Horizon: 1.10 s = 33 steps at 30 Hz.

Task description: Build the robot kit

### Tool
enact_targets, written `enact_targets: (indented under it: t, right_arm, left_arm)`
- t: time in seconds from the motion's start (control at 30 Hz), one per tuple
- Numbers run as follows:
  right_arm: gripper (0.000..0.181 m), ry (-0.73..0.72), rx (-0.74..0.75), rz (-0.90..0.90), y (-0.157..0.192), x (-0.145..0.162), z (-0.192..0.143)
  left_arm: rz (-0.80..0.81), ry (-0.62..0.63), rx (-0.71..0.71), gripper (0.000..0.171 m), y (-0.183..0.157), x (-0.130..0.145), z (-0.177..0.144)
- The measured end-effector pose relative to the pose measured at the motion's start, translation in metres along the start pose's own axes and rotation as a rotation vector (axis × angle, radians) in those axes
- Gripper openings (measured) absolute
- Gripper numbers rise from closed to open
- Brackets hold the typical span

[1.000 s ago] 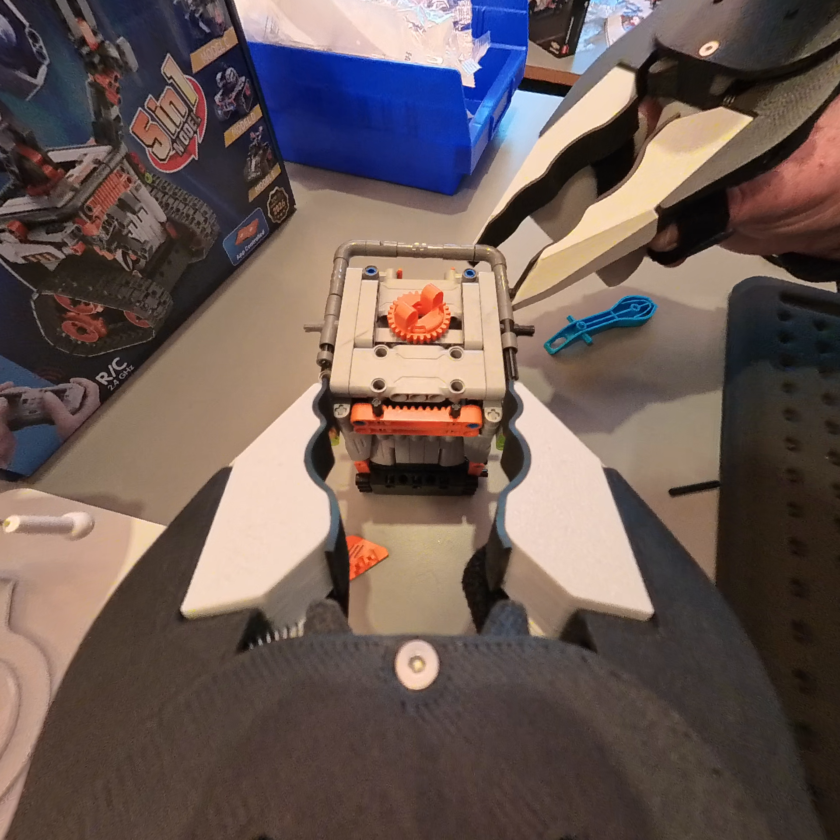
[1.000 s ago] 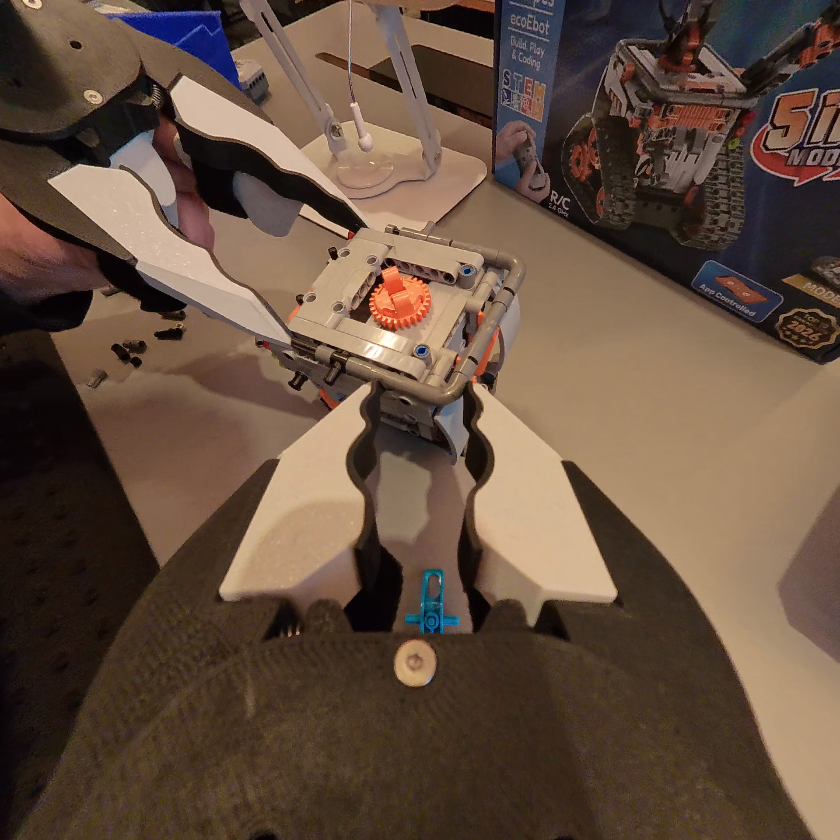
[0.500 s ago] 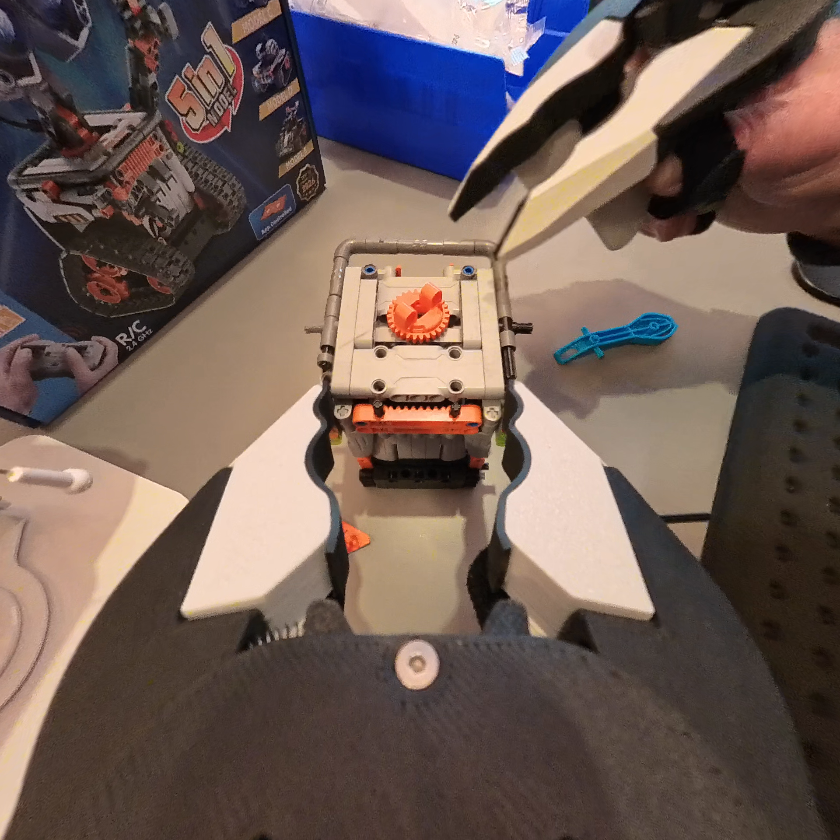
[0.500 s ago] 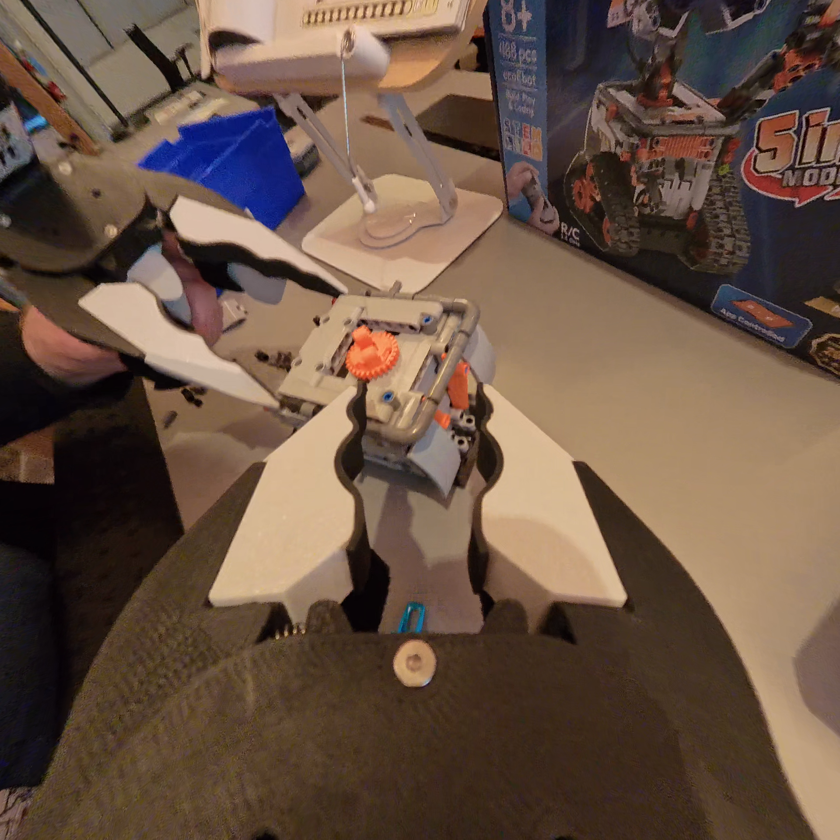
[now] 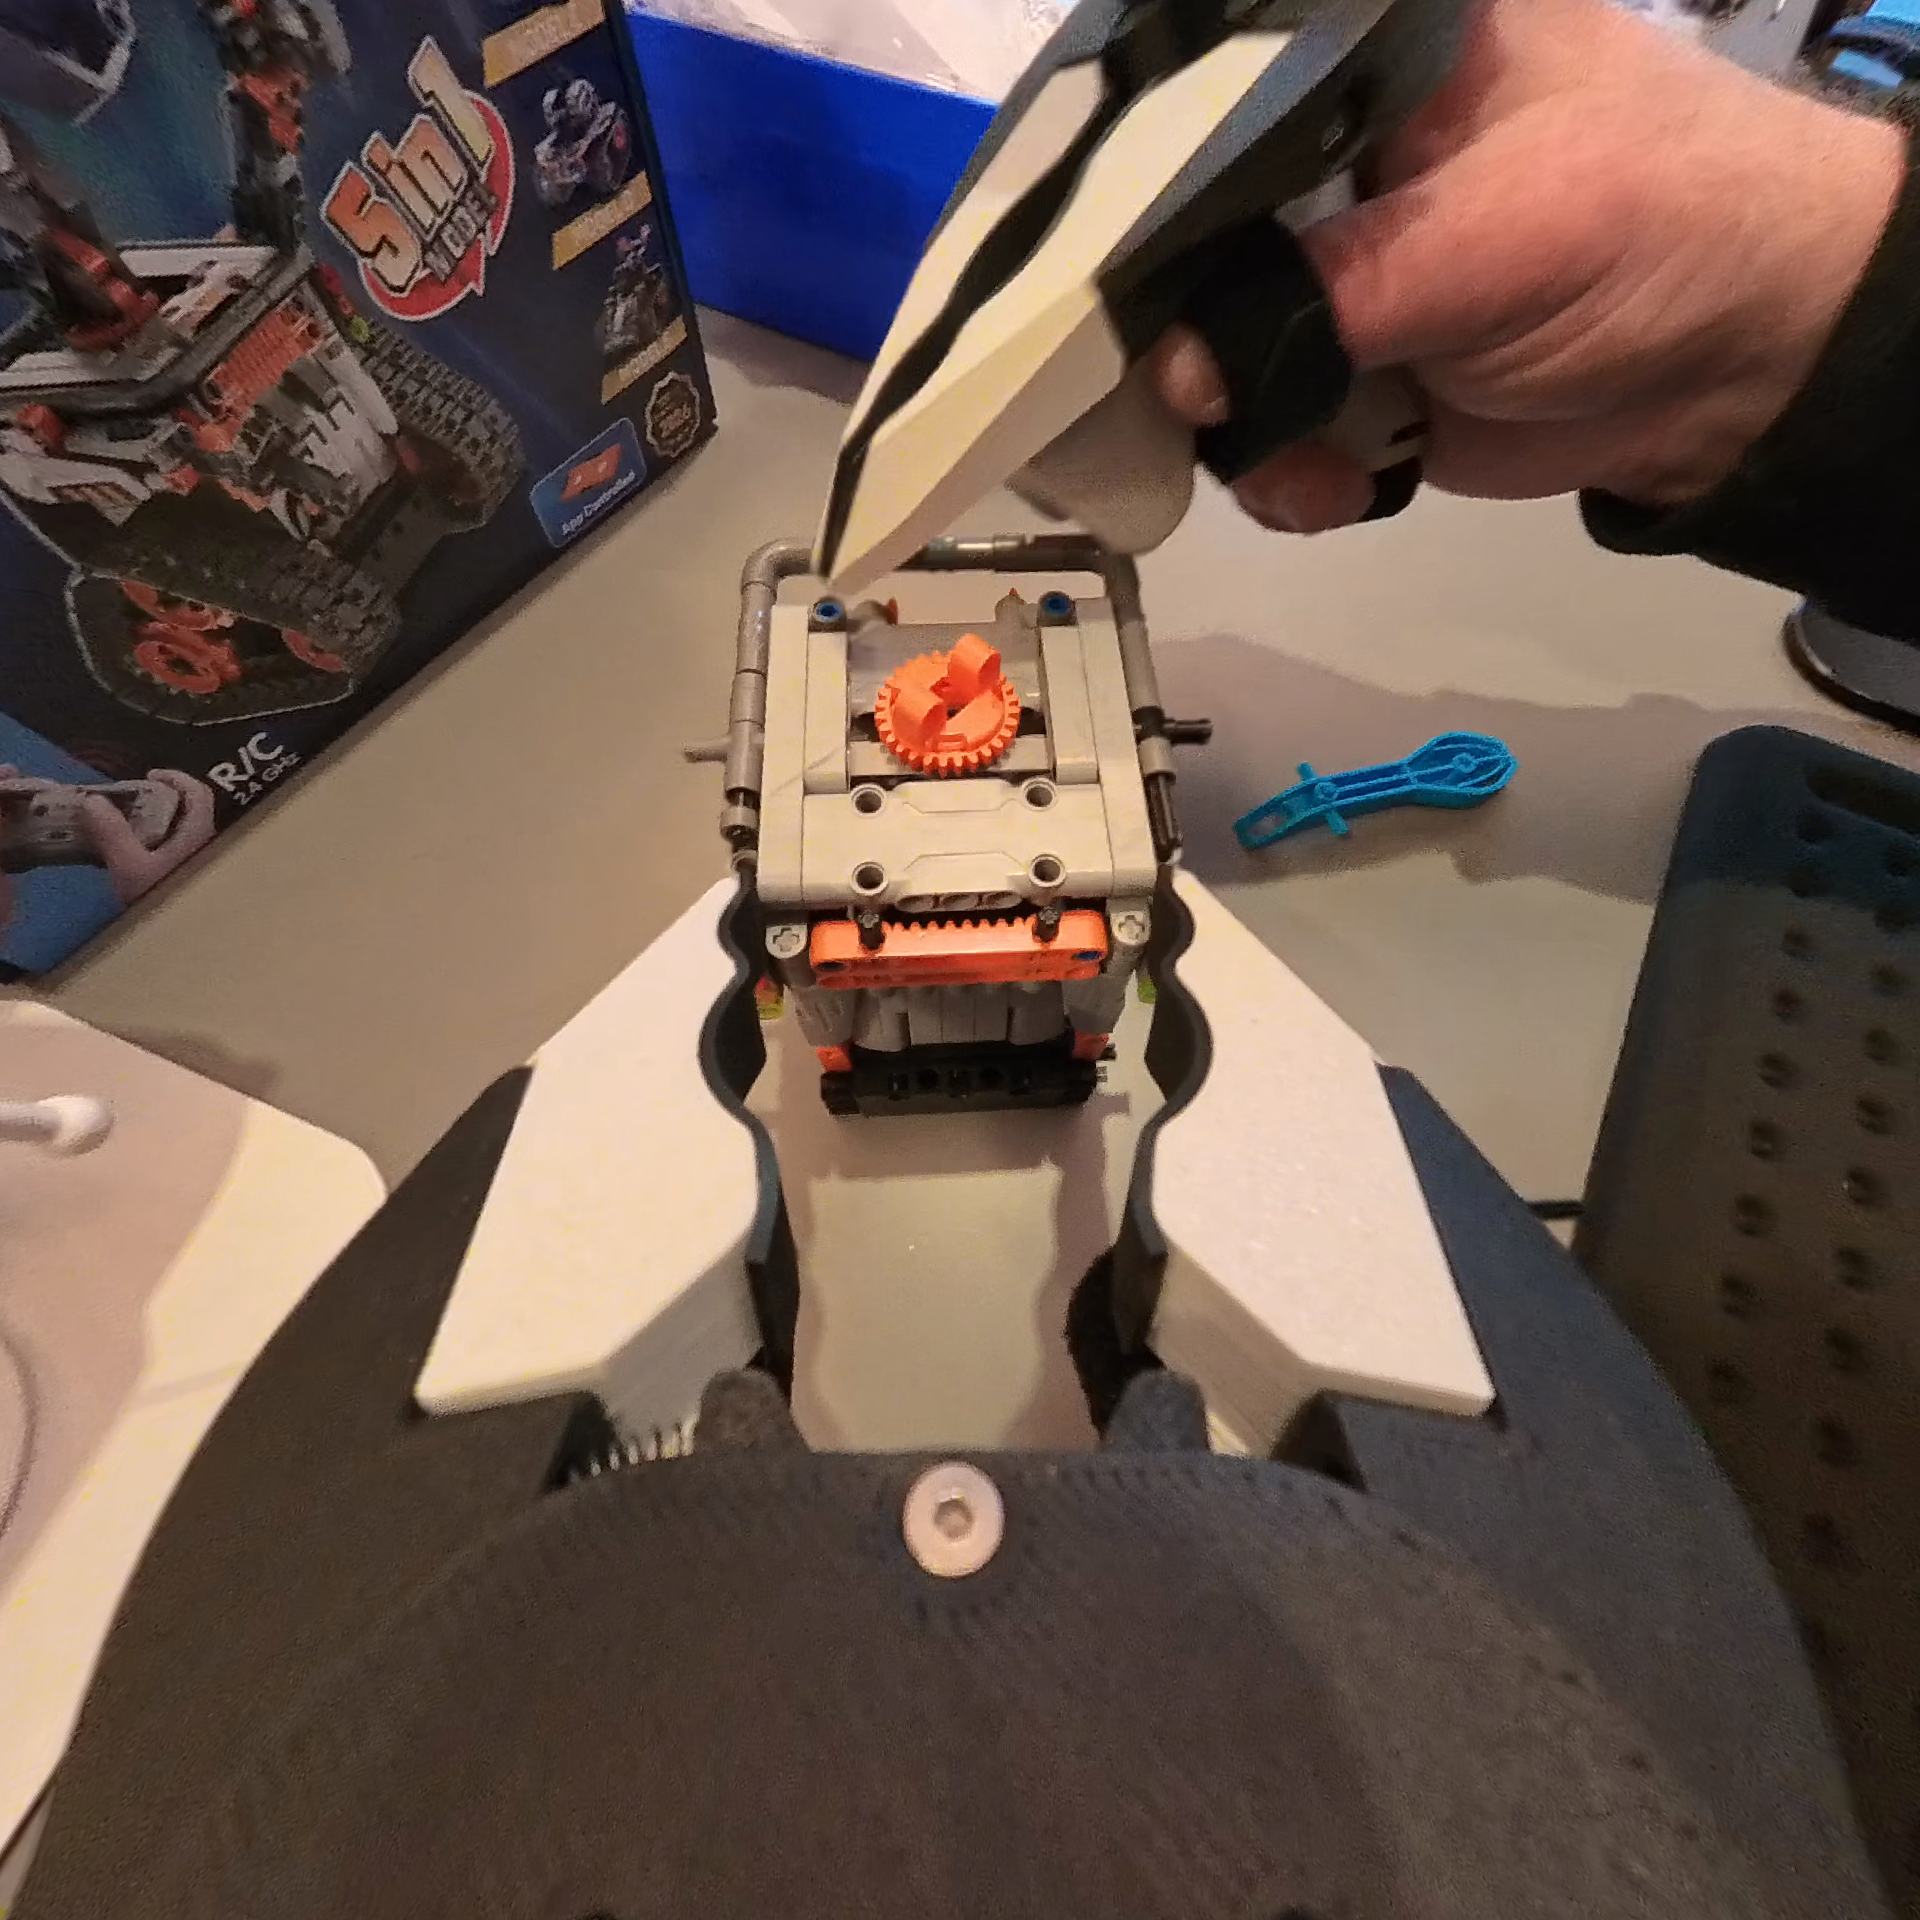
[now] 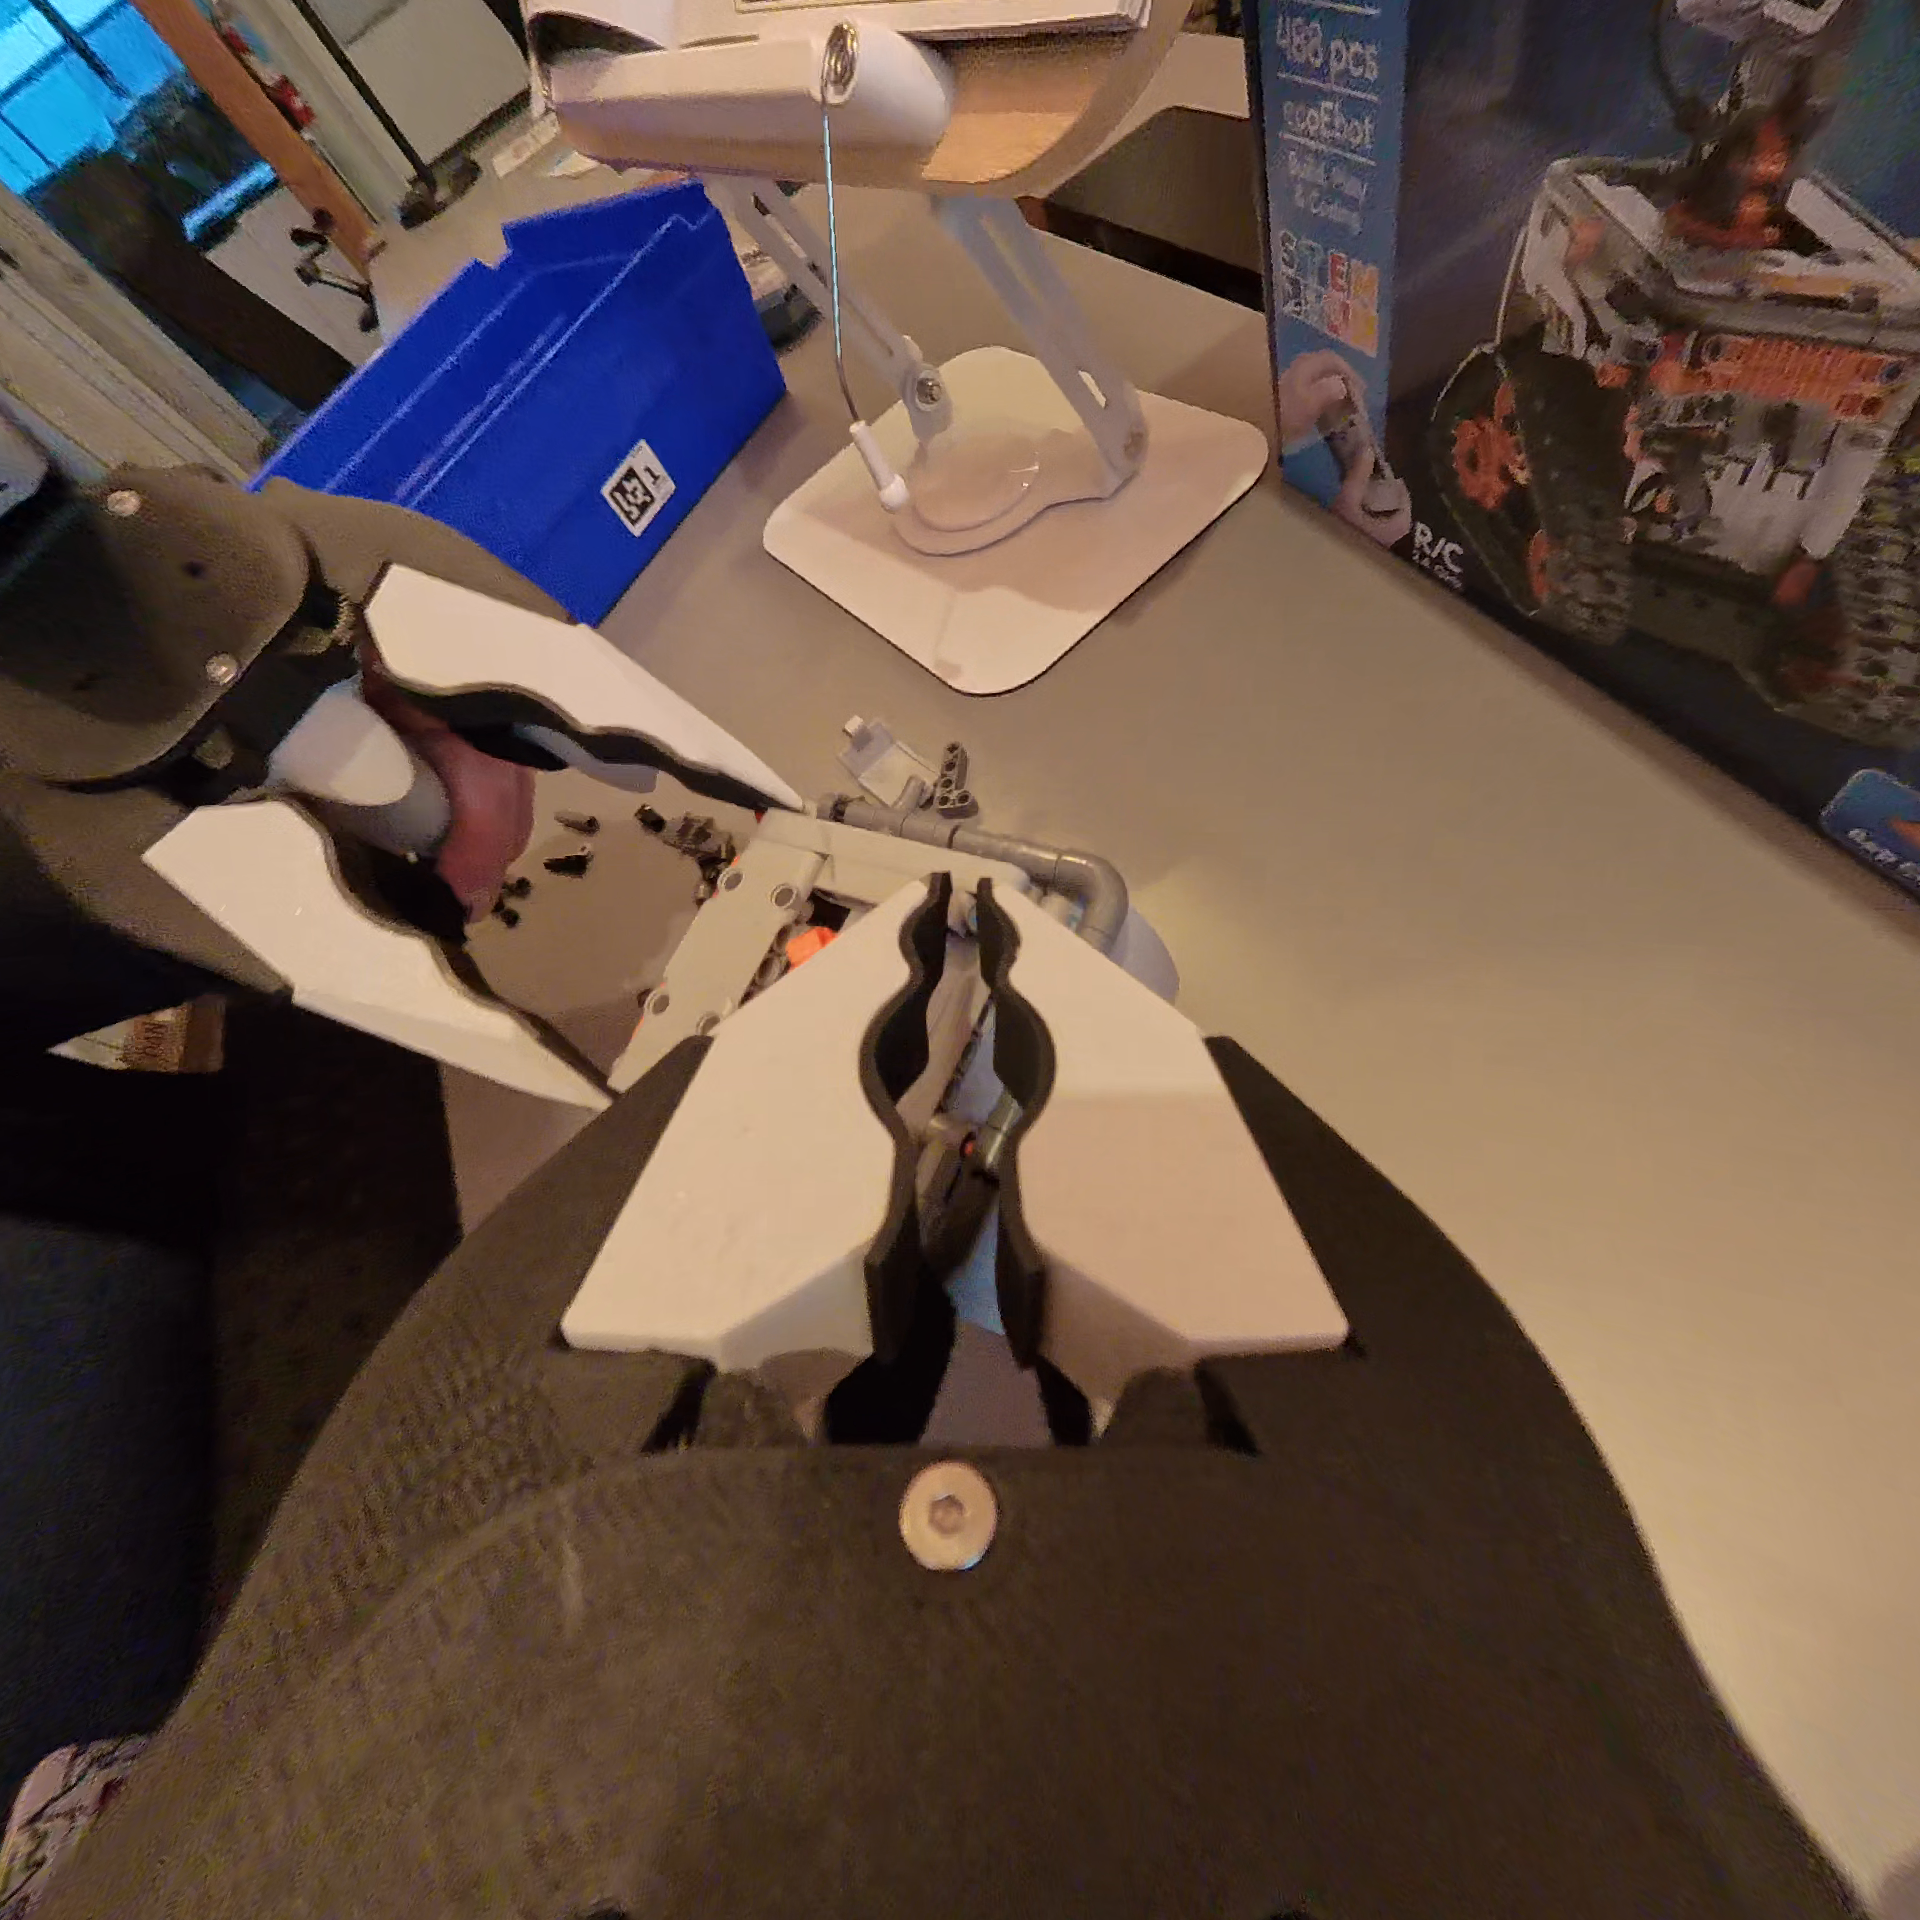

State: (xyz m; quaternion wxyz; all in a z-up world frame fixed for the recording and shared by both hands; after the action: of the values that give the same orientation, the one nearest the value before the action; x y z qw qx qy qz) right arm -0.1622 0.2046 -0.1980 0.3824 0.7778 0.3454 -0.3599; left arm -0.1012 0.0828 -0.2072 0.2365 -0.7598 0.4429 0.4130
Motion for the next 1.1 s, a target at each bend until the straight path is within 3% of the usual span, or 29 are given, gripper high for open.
enact_targets:
  t: [0.07, 0.17, 0.33, 1.1]
  right_arm:
    - [0.003, 0.008, 0.051, -0.047, -0.002, -0.005, 0.000]
    - [0.024, -0.022, 0.070, 0.006, -0.015, -0.014, -0.007]
    - [0.025, 0.087, -0.011, 0.082, -0.019, -0.005, 0.008]
    - [0.025, 0.118, 0.029, -0.025, -0.013, -0.008, 0.014]
  left_arm:
    - [0.013, 0.001, -0.024, 0.073, -0.003, -0.001, 0.002]
    - [-0.019, -0.009, -0.020, 0.072, 0.000, 0.000, -0.001]
    - [-0.031, -0.016, -0.017, 0.072, 0.000, 0.001, 0.000]
    - [-0.042, -0.073, 0.000, 0.073, -0.002, 0.003, 0.004]
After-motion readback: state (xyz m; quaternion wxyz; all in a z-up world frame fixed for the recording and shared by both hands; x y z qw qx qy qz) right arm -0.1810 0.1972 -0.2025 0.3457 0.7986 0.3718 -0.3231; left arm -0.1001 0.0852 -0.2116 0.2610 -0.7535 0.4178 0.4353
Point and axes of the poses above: each gripper's, where its closed fingertips meet, z out along the fingers, x out of its underside, y = z × x across the jaws, the point moved 6 cm from there along -z, back along the fingers
